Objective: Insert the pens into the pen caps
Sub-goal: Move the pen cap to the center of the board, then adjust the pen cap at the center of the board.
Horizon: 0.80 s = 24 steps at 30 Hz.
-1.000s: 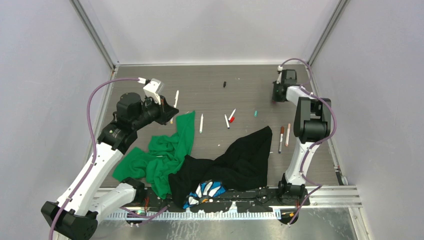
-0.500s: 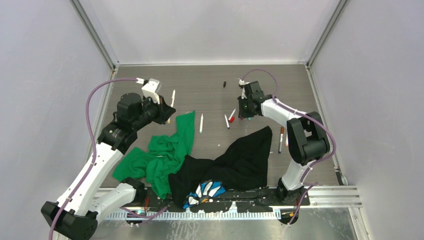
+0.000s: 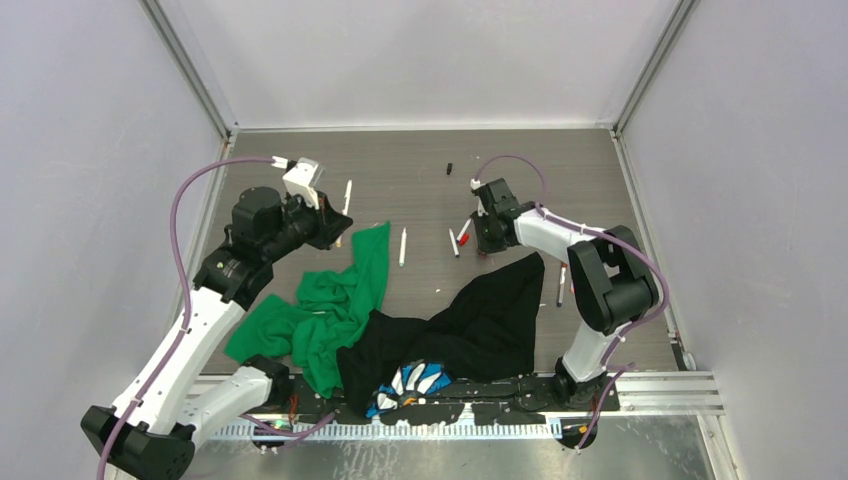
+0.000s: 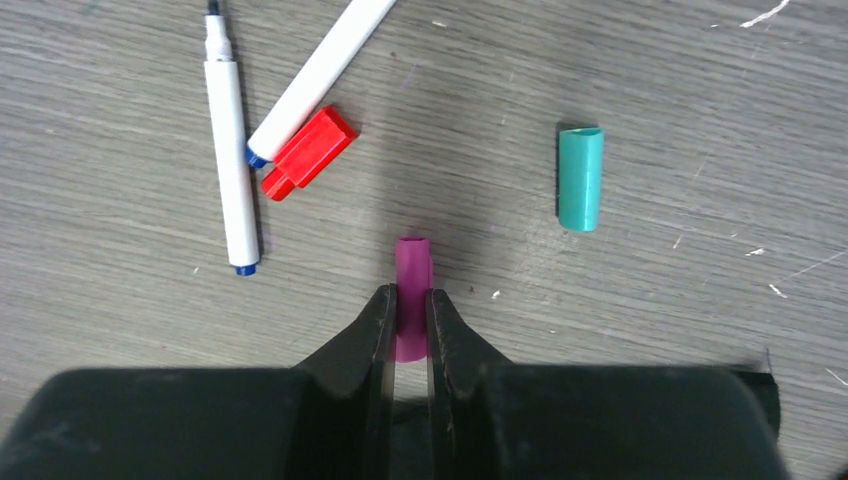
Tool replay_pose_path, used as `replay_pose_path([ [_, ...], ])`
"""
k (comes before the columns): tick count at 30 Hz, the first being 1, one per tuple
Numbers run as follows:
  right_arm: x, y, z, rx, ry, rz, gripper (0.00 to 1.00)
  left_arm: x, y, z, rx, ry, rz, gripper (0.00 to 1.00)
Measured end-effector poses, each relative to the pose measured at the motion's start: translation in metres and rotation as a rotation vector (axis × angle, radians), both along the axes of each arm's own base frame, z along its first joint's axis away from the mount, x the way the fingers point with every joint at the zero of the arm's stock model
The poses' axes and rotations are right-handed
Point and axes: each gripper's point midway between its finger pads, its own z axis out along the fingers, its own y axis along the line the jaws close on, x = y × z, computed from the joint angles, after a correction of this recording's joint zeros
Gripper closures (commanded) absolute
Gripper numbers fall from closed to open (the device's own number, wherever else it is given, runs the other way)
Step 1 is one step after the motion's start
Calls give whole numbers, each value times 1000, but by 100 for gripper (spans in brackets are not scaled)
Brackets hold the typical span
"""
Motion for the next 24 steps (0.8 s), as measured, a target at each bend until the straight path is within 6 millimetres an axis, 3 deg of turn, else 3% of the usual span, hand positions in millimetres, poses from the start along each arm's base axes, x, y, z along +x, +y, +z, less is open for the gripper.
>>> replay_pose_path([
  [2,1,-1,-2,-32,-4,9,63,-1,0,1,-2,-4,-1,100],
  [7,5,-1,-5,-93,-11,25,51,0,0,1,-1,-2,0,100],
  [15,-3,-10,-8,-136,3,9,46,1,1,-1,3,1,4,100],
  [24,-10,-27,-7,-195,-7,-59,47,1,0,-3,6,8,3,100],
])
